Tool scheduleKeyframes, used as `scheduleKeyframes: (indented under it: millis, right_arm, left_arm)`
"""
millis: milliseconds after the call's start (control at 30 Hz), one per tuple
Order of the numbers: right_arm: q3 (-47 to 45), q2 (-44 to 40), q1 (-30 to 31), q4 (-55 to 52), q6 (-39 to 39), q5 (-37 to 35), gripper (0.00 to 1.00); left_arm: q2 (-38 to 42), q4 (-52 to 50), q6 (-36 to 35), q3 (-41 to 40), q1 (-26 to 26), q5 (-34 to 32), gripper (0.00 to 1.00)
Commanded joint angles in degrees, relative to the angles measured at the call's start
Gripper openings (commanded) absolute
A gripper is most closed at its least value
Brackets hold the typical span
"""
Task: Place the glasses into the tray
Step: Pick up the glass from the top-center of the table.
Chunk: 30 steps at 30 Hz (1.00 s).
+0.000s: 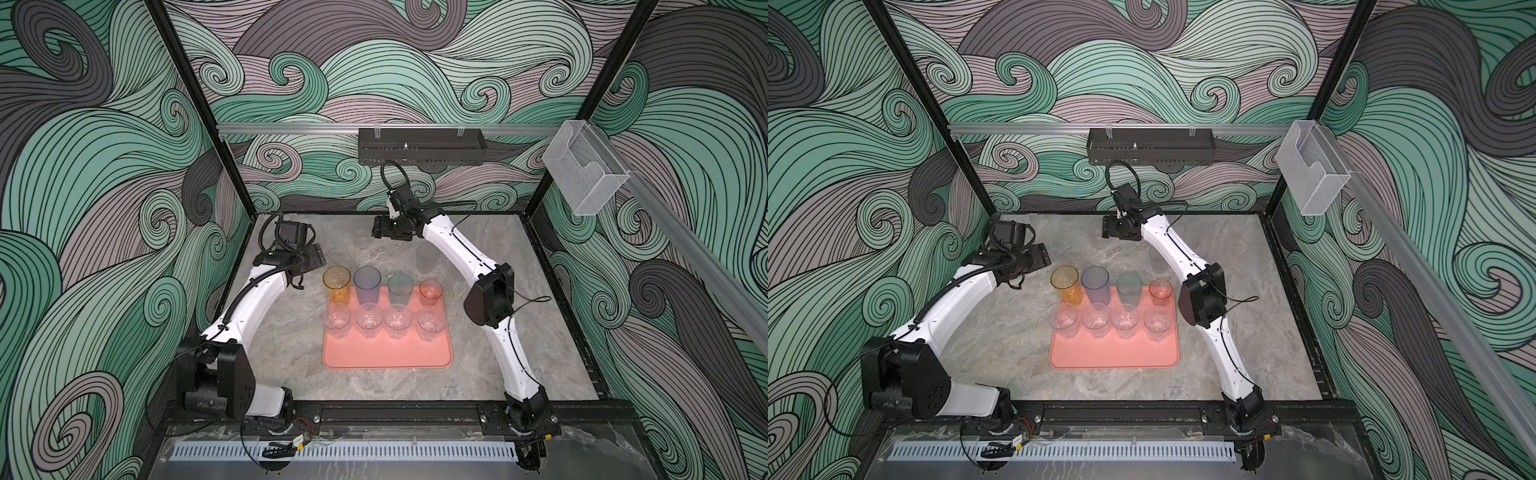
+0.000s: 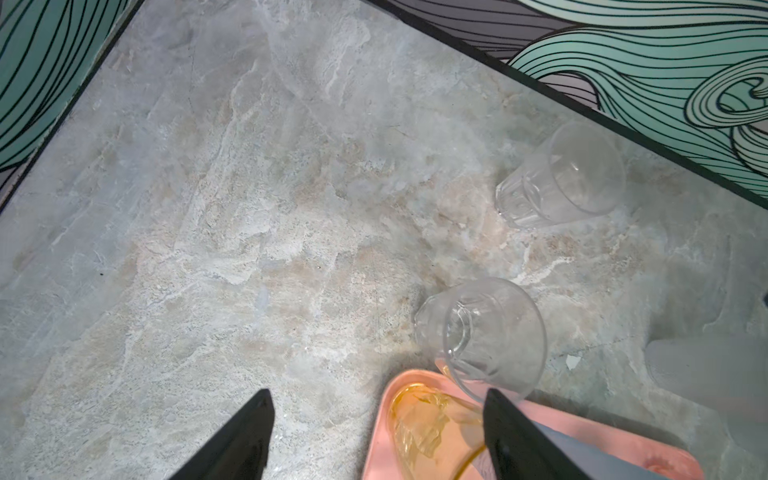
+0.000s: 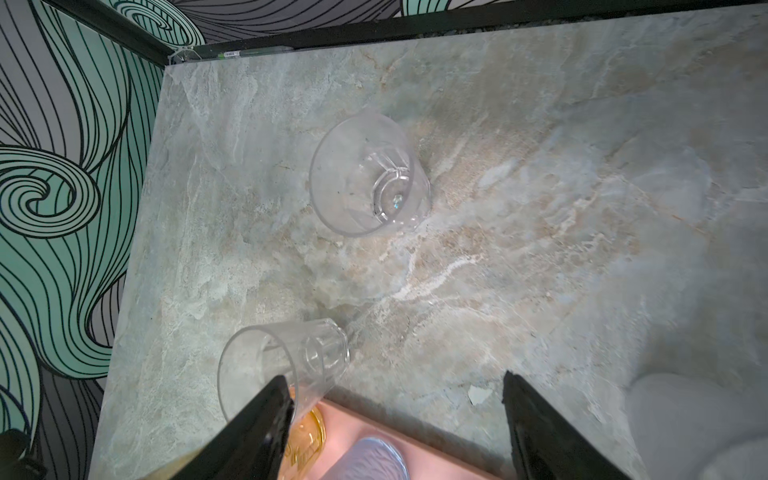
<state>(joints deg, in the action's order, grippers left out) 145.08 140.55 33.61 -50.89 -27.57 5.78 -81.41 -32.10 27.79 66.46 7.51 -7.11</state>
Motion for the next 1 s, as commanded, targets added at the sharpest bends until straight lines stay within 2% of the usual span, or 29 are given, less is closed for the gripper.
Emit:
scheduleKeyframes:
  millis: [0,67,300,567,967]
  right_arm:
    - [7.26,4.95,0.24,-2.27,0.44,-0.11,0.80]
    - [9.71,7.71,0.25,-1.04,0.43,-0.10,0.80]
    - [8.60,11.87,0.24,9.10,1.43,-1.29,0.78]
    - [7.60,13.23,0.11,14.66,-2.27,-2.18,0.77]
    - [8.81,17.34,-0.43,19.23,-5.67,-5.27,0.69]
  left_arm:
    - [-2.48,-0.57,0.37,1.62,-0.63,1.26,0.81]
    - [-3.72,-1.98,0.19,2.43,-0.66,2.10,0.80]
    - [-4.81,-0.25,-0.38,0.77,-0.65,4.84,0.77]
    - [-4.91,0.28,-1.20,0.07,-0.66,5.26,0.77]
    - [-5.26,0.81,-1.56,-0.34,-0.65,5.97,0.76]
